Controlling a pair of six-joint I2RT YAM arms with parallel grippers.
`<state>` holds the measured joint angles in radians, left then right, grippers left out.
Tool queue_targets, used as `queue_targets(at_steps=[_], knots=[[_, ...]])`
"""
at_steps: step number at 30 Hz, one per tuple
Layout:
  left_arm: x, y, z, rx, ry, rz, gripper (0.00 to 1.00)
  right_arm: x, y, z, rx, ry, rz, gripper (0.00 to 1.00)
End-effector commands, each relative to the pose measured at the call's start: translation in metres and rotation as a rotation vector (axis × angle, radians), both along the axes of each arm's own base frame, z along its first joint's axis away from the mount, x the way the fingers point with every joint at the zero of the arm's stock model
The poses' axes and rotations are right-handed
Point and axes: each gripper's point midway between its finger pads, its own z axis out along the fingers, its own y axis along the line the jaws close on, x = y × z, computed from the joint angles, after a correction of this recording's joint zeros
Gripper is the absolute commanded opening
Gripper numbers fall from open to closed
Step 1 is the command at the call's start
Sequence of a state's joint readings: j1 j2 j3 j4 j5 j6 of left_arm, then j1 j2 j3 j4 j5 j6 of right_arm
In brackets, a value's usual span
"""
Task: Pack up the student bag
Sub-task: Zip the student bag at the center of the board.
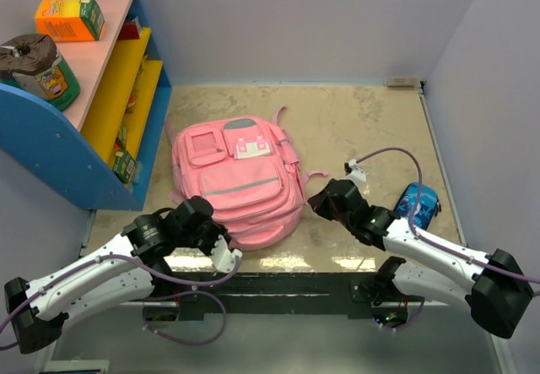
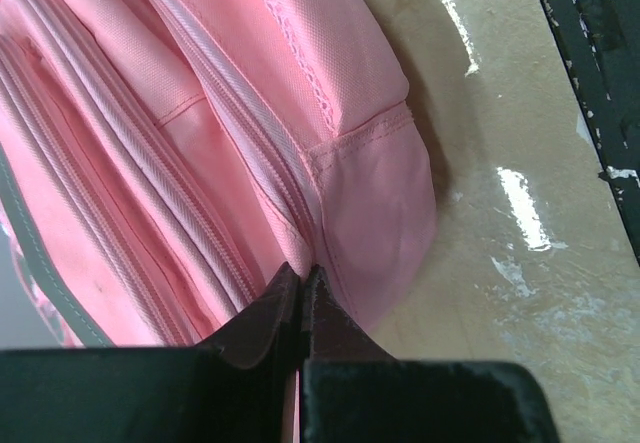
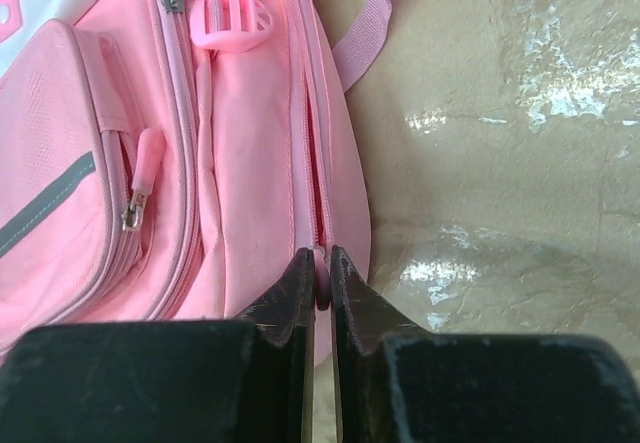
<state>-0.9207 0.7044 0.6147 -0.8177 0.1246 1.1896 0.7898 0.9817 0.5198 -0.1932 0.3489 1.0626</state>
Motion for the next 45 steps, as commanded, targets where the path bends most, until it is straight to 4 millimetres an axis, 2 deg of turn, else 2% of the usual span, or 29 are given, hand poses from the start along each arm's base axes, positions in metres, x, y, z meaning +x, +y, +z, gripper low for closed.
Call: queue_targets(at_steps=[1, 2, 3, 5, 6, 7, 8, 9, 11, 13, 20, 24, 25, 27, 28, 30, 31, 34, 35, 36, 37, 38, 40, 41, 42, 43, 45], knots=[[0.010, 0.030, -0.011, 0.109, 0.019, 0.167, 0.00, 0.018, -0.031, -0.018, -0.080, -0.049, -0.147, 0.00], [0.010, 0.029, -0.009, 0.095, 0.027, 0.176, 0.00, 0.016, -0.031, -0.028, -0.089, -0.037, -0.132, 0.00], [0.007, 0.025, -0.007, 0.075, 0.049, 0.171, 0.00, 0.022, -0.025, -0.022, -0.054, -0.075, -0.132, 0.00], [0.007, 0.021, 0.001, 0.054, 0.055, 0.164, 0.00, 0.030, -0.018, -0.028, -0.060, -0.096, -0.113, 0.00], [0.003, 0.023, 0.000, 0.071, 0.067, 0.149, 0.00, 0.038, -0.014, -0.021, -0.050, -0.129, -0.119, 0.00], [0.003, 0.025, 0.002, 0.078, 0.064, 0.141, 0.00, 0.041, -0.013, -0.024, -0.074, -0.122, -0.125, 0.00], [0.001, 0.027, 0.002, 0.091, 0.062, 0.128, 0.00, 0.050, -0.009, -0.017, -0.075, -0.134, -0.140, 0.00], [-0.003, 0.031, 0.001, 0.111, 0.062, 0.105, 0.00, 0.054, -0.012, -0.027, -0.128, -0.113, -0.161, 0.00], [-0.006, 0.035, 0.002, 0.115, 0.042, 0.075, 0.00, 0.066, -0.011, -0.019, -0.154, -0.137, -0.186, 0.00], [-0.009, 0.039, 0.000, 0.131, 0.025, 0.039, 0.00, 0.073, -0.018, -0.021, -0.195, -0.147, -0.232, 0.00], [-0.015, 0.039, -0.003, 0.167, 0.064, -0.006, 0.00, 0.100, -0.028, 0.005, -0.246, -0.220, -0.360, 0.00], [-0.017, 0.039, -0.002, 0.171, 0.062, -0.027, 0.00, 0.116, -0.027, 0.000, -0.289, -0.207, -0.396, 0.00], [-0.018, 0.039, -0.001, 0.169, 0.064, -0.029, 0.00, 0.122, -0.023, 0.005, -0.276, -0.212, -0.413, 0.00], [-0.019, 0.039, -0.002, 0.167, 0.069, -0.032, 0.00, 0.127, -0.025, -0.010, -0.322, -0.184, -0.436, 0.00], [-0.020, 0.039, -0.002, 0.163, 0.071, -0.033, 0.00, 0.134, -0.019, -0.007, -0.307, -0.186, -0.447, 0.00], [-0.022, 0.039, -0.003, 0.158, 0.080, -0.034, 0.00, 0.137, -0.017, -0.023, -0.348, -0.152, -0.445, 0.00], [-0.022, 0.039, -0.004, 0.158, 0.083, -0.034, 0.00, 0.143, -0.011, -0.018, -0.321, -0.151, -0.457, 0.00], [-0.026, 0.043, -0.007, 0.165, 0.094, -0.036, 0.00, 0.143, 0.004, -0.024, -0.306, -0.128, -0.381, 0.00], [-0.027, 0.044, -0.008, 0.166, 0.096, -0.035, 0.00, 0.143, 0.010, -0.023, -0.275, -0.140, -0.349, 0.00], [-0.029, 0.046, -0.011, 0.174, 0.099, -0.039, 0.00, 0.148, 0.029, -0.005, -0.161, -0.193, -0.296, 0.00], [-0.029, 0.046, -0.011, 0.169, 0.095, -0.039, 0.00, 0.142, 0.031, -0.010, -0.135, -0.200, -0.267, 0.00], [-0.030, 0.046, -0.012, 0.169, 0.098, -0.040, 0.00, 0.144, 0.037, -0.004, -0.099, -0.230, -0.245, 0.00], [-0.030, 0.046, -0.011, 0.162, 0.103, -0.030, 0.00, 0.156, 0.060, 0.014, -0.043, -0.282, -0.181, 0.00], [-0.032, 0.047, -0.011, 0.165, 0.114, -0.030, 0.00, 0.159, 0.063, 0.011, -0.068, -0.266, -0.163, 0.00], [-0.034, 0.048, -0.013, 0.173, 0.120, -0.032, 0.00, 0.164, 0.068, 0.000, -0.111, -0.248, -0.141, 0.00], [-0.035, 0.050, -0.014, 0.178, 0.127, -0.028, 0.00, 0.175, 0.076, 0.013, -0.102, -0.265, -0.146, 0.00], [-0.037, 0.055, -0.015, 0.194, 0.134, -0.025, 0.00, 0.180, 0.076, 0.006, -0.129, -0.238, -0.151, 0.00]])
